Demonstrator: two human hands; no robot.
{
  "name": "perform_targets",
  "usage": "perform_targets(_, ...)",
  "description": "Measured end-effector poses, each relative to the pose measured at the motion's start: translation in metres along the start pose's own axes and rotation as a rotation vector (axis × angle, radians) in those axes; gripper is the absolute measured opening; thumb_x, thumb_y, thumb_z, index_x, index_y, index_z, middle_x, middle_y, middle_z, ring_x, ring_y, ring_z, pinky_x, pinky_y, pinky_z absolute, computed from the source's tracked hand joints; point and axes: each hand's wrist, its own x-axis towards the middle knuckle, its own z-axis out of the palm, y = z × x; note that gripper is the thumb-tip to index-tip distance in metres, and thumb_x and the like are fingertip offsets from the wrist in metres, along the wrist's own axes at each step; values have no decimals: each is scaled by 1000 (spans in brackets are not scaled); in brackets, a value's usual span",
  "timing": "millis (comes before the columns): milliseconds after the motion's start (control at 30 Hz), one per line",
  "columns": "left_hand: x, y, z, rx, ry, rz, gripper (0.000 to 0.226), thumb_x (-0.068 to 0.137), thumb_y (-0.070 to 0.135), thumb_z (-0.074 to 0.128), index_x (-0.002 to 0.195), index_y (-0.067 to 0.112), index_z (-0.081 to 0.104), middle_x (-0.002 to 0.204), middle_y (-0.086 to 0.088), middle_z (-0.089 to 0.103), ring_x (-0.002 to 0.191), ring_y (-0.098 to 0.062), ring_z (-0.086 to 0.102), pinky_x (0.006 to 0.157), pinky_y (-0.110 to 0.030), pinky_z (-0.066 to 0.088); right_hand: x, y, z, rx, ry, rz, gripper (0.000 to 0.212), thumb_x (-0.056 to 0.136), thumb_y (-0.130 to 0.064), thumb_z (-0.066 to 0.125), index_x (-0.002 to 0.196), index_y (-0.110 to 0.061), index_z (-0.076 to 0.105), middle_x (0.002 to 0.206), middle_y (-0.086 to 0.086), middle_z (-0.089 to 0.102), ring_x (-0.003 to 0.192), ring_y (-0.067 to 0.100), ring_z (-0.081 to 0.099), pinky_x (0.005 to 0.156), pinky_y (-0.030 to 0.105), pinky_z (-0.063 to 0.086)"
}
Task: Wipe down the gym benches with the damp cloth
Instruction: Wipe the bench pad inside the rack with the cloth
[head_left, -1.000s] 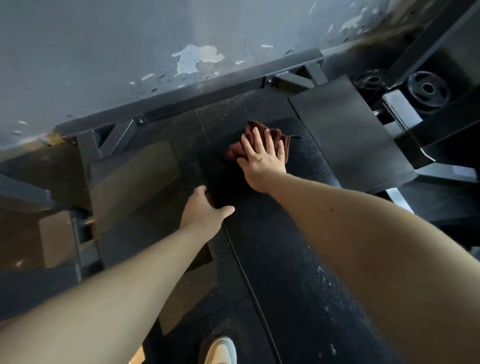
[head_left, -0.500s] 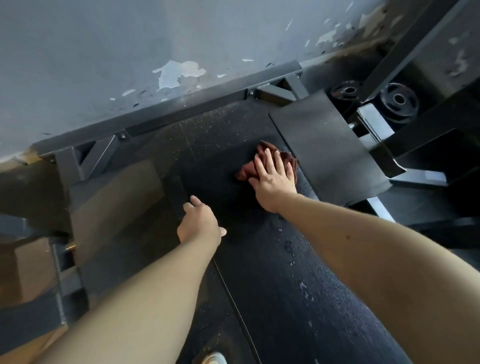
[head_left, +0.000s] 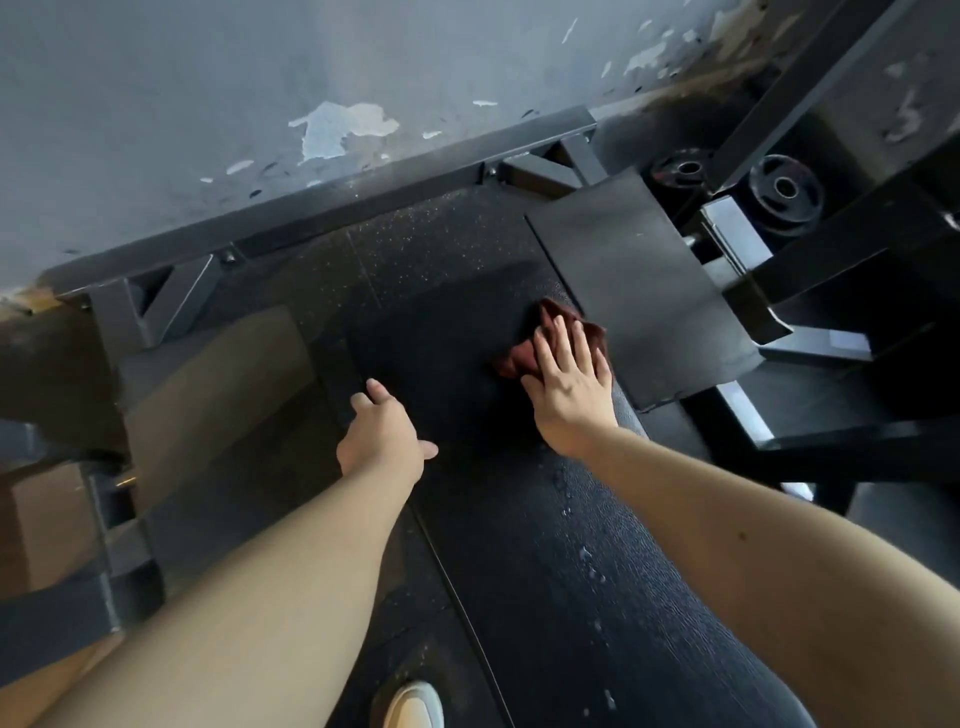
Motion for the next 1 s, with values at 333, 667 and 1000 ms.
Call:
perform_targets(333, 2, -1, 6, -10, 11, 6, 115, 86, 45, 77, 161, 8, -1, 157, -16, 27, 117, -27, 62, 68, -33, 50, 38, 12, -9, 23, -75, 80, 70, 105, -51, 30, 165, -29, 0, 171, 0, -20, 156, 23, -22, 127, 51, -2)
perform_targets(667, -9, -5, 5, -73, 59, 13, 112, 85, 45, 78, 162, 15, 3, 156, -18, 30, 117, -33, 62, 64, -35, 47, -47, 9, 6, 37, -45, 33, 67, 108, -45, 31, 165, -22, 4, 172, 4, -15, 156, 23, -23, 127, 49, -11)
perform_targets(1000, -44, -13, 21, -305, 42, -100, 76, 91, 40, 73, 149, 11, 33, 148, -11, 47, 127, -33, 56, 83, -41, 48, -15, 20, -5, 69, -145, 132, 70, 106, -50, 29, 165, -29, -2, 170, -1, -23, 154, 25, -27, 126, 54, -8)
